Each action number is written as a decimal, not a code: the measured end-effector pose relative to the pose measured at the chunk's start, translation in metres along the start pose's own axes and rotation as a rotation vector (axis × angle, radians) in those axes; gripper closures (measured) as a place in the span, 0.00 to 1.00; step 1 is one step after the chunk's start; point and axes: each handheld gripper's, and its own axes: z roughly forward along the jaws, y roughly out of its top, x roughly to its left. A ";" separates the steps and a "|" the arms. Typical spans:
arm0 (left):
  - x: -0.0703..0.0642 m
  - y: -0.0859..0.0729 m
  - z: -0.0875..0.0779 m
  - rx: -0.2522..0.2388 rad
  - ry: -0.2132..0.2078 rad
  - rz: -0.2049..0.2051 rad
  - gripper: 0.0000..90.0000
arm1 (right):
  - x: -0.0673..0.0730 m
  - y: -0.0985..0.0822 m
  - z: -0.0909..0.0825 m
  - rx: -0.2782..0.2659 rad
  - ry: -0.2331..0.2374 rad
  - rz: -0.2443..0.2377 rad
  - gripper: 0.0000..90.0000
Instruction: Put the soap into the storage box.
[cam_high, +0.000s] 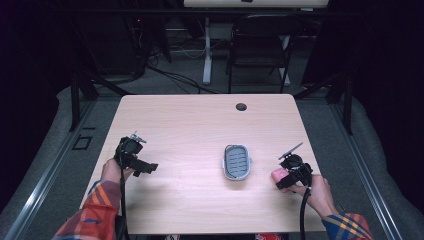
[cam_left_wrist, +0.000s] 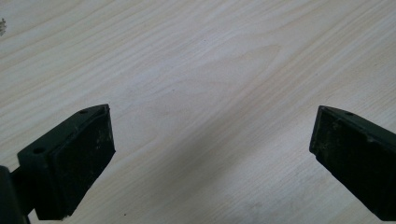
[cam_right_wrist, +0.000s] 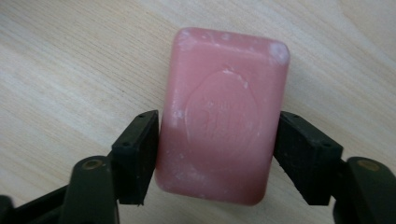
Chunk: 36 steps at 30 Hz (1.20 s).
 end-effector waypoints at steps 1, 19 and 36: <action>-0.001 0.001 0.000 0.002 0.001 0.007 0.00 | 0.000 0.000 0.000 0.006 -0.006 -0.004 0.38; -0.007 0.003 -0.002 -0.020 0.000 0.056 0.00 | 0.007 0.005 0.006 0.029 -0.054 -0.056 0.41; -0.008 0.004 -0.006 -0.038 0.018 0.071 0.00 | 0.000 0.002 -0.006 -0.013 0.006 -0.053 0.42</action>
